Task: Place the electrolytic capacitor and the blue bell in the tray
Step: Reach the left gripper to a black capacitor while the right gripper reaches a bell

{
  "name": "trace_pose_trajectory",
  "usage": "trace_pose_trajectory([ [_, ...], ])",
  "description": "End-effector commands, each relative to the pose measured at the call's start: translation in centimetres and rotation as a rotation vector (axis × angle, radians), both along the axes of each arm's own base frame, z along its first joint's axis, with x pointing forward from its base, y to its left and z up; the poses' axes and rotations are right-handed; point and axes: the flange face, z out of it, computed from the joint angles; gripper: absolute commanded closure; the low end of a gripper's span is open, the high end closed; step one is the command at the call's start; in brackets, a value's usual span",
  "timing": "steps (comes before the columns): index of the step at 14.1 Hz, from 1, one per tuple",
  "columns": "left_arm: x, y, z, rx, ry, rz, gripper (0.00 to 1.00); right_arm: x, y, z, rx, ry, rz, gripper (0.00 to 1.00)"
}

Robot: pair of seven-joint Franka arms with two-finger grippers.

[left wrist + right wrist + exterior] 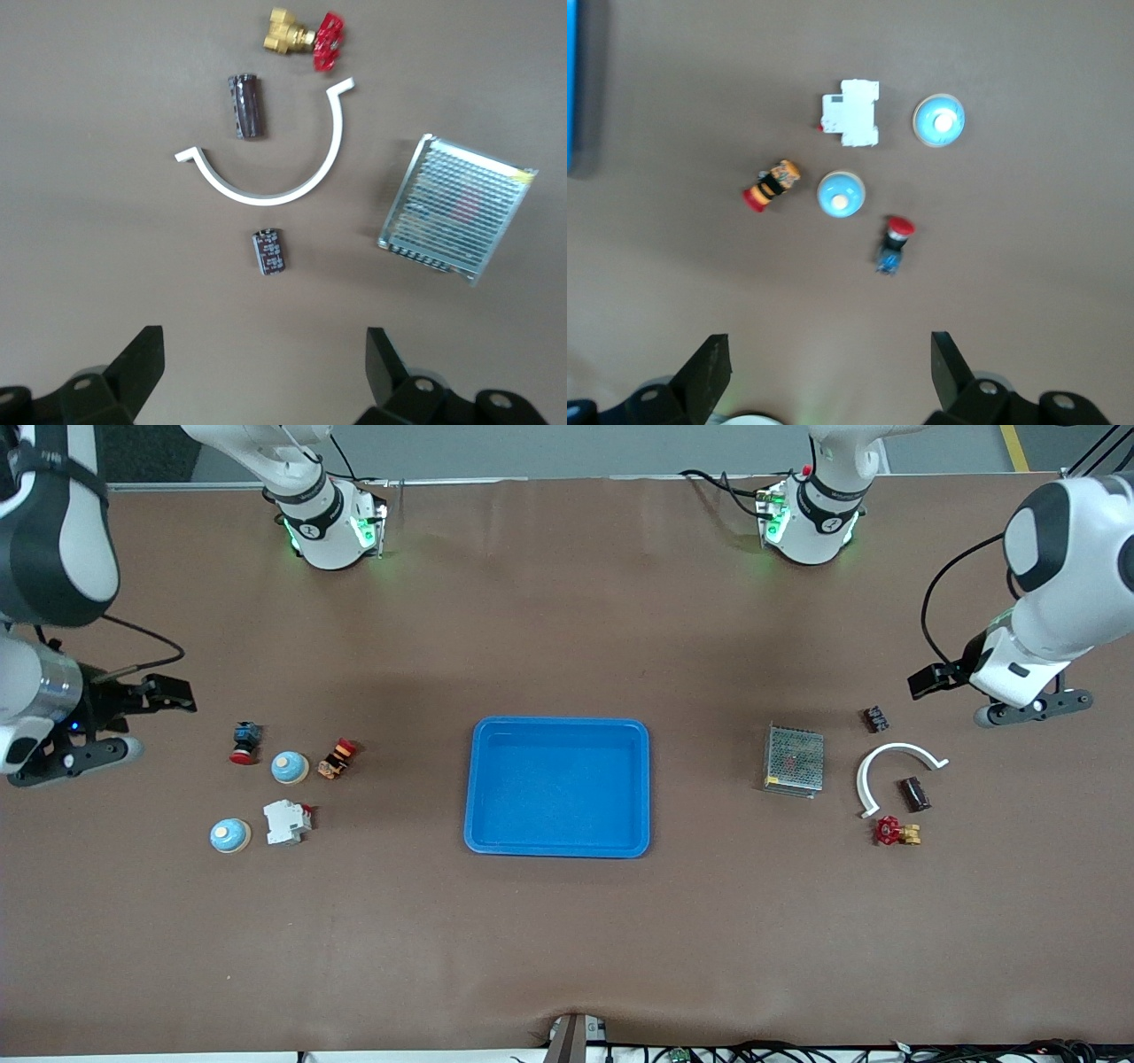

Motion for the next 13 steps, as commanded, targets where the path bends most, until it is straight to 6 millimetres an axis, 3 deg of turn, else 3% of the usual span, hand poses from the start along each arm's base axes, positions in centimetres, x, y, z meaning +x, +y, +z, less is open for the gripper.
trace_pose_trajectory([
  [1, -2.4, 0.6, -4.4, 0.008, -0.018, 0.0, 0.0, 1.5, -2.3, -3.1, 0.039, -0.006, 0.146, 0.0],
  [4, -2.6, 2.8, -9.4, -0.018, -0.015, 0.05, 0.03, 2.4, -3.4, -7.3, 0.051, -0.02, 0.31, 0.0],
  [7, -2.5, 3.5, -13.6, -0.04, 0.013, 0.064, 0.17, 2.5, -3.3, -11.2, 0.056, -0.062, 0.434, 0.0],
  [9, -2.5, 4.6, -15.8, -0.051, 0.015, 0.088, 0.2, 3.1, -4.3, -14.0, 0.061, -0.068, 0.51, 0.0],
  [13, -2.5, 4.4, -19.3, -0.069, 0.031, 0.089, 0.24, 4.0, -6.5, -19.2, 0.082, -0.082, 0.627, 0.0],
])
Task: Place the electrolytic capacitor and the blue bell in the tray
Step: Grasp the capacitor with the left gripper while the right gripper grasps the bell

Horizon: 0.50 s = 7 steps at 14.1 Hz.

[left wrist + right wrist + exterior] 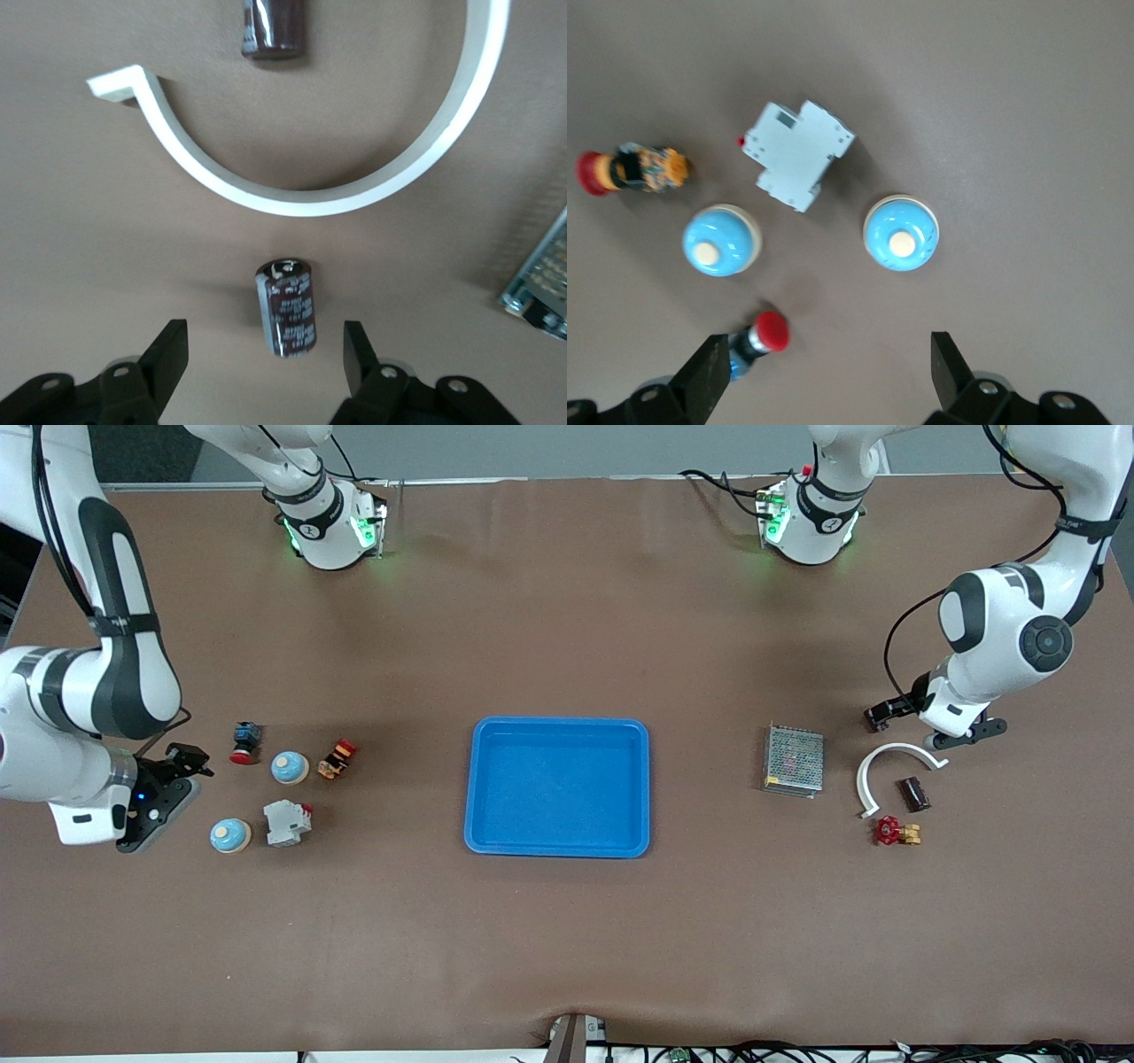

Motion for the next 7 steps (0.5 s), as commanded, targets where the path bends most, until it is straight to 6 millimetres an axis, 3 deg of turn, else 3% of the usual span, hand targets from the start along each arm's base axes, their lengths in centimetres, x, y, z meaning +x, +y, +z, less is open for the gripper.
trace_pose_trajectory([
  [1, 0.4, 0.0, -1.6, -0.008, -0.012, -0.001, 0.25, 0.6, -1.2, -3.0, 0.001, -0.012, 0.093, 0.0],
  [5, 0.4, -0.2, -3.2, -0.016, -0.022, -0.001, 0.37, 1.0, -1.3, -6.1, 0.008, -0.021, 0.118, 0.0],
  [7, 0.4, -0.3, -3.3, -0.016, -0.02, -0.001, 0.6, 1.2, -1.3, -7.0, 0.007, -0.033, 0.12, 0.0],
])
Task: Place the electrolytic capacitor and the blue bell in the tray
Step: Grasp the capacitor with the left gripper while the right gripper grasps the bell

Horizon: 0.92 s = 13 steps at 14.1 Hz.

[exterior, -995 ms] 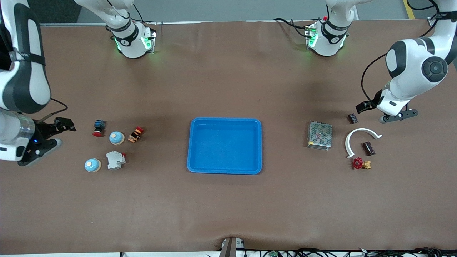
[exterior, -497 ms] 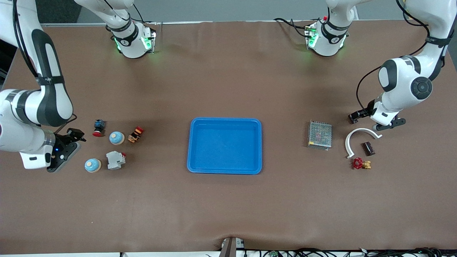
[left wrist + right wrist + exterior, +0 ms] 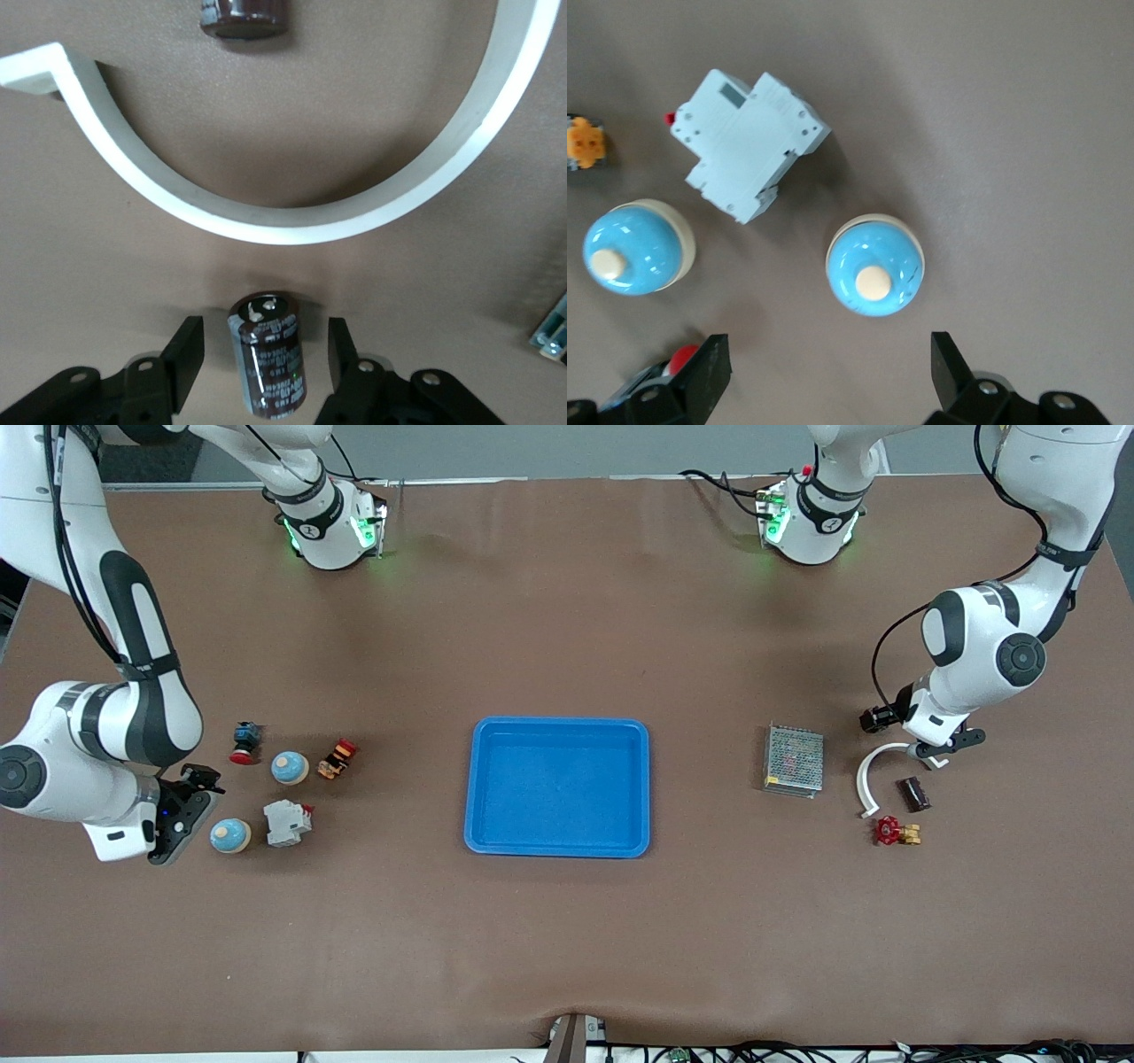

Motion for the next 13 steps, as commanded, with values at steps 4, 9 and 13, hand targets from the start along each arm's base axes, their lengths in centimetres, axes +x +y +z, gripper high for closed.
trace_pose_trajectory([
  [4, 1.0, -0.4, 1.4, 0.006, -0.034, -0.016, 1.0, 0.7, 0.0, -2.4, 0.0, -0.033, 0.021, 0.0],
  [9, 3.0, -2.5, 5.9, 0.013, -0.05, -0.058, 1.0, 1.0, -0.1, -4.2, 0.002, -0.049, 0.015, 0.0],
  [13, 4.2, -6.5, 10.7, 0.027, -0.006, -0.077, 1.0, 1.0, -0.3, -5.9, 0.003, -0.061, 0.018, 0.0],
])
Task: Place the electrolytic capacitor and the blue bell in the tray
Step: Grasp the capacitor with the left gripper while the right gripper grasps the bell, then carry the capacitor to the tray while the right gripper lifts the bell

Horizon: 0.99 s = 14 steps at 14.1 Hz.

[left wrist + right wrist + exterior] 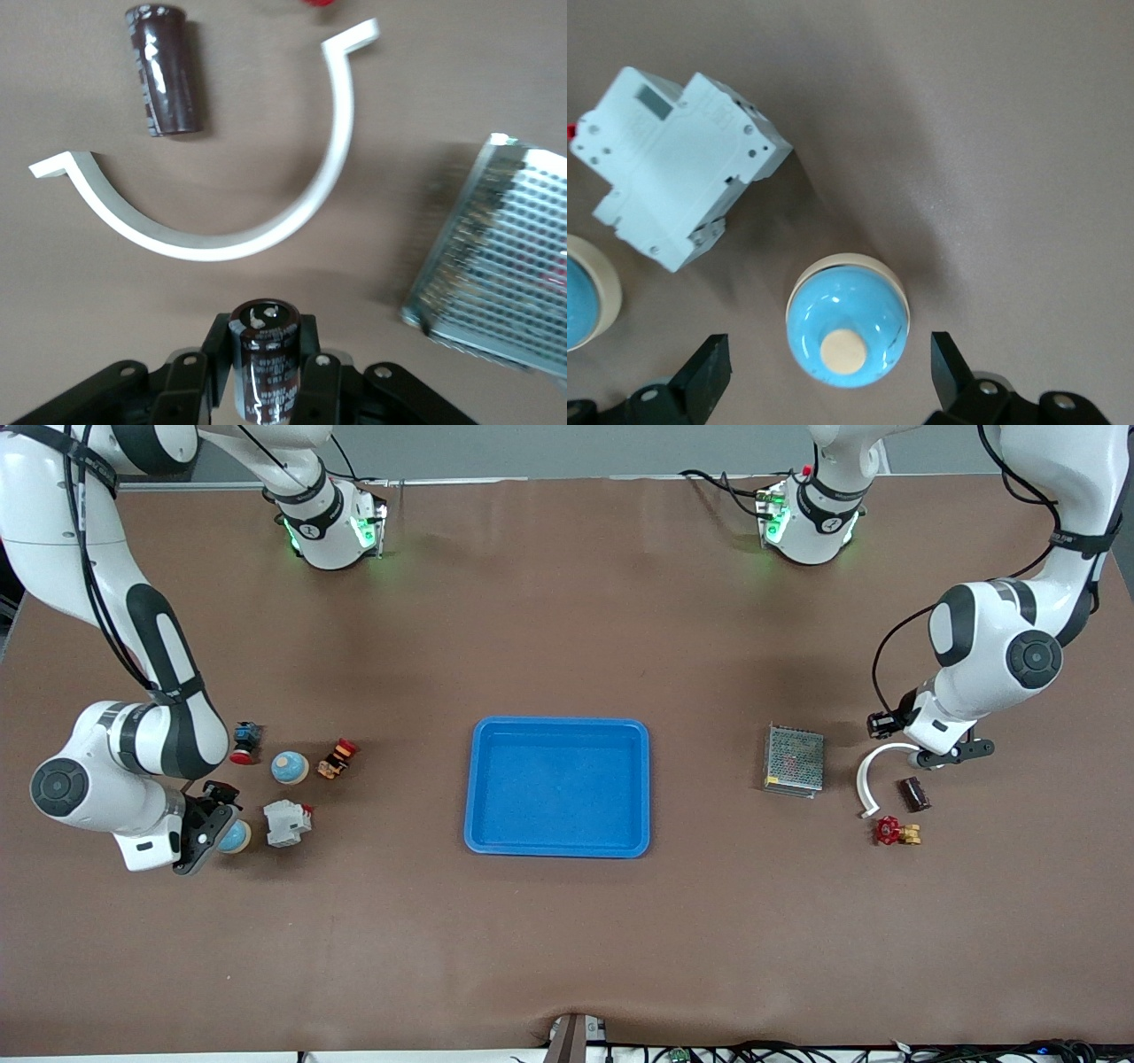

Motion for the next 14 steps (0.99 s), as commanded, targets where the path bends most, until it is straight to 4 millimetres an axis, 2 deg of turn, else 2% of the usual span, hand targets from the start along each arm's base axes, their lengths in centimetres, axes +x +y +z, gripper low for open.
trace_pose_trajectory([
  [1, 0.6, -3.0, 3.5, 0.019, 0.013, 0.012, 1.0, 0.3, -0.4, -0.7, 0.004, -0.01, 0.008, 0.0],
  [3, 1.3, -6.1, 4.9, 0.025, 0.014, 0.041, 1.0, 0.4, -0.4, -1.5, 0.005, -0.022, 0.009, 0.0],
  [8, 2.4, -17.4, 8.1, 0.013, -0.014, 0.17, 1.0, 0.2, -1.2, -2.7, 0.007, -0.024, -0.002, 0.0],
  [14, 2.6, -28.7, 8.3, -0.036, -0.006, 0.317, 1.0, 0.2, -1.1, -2.9, 0.008, -0.024, -0.013, 0.02],
])
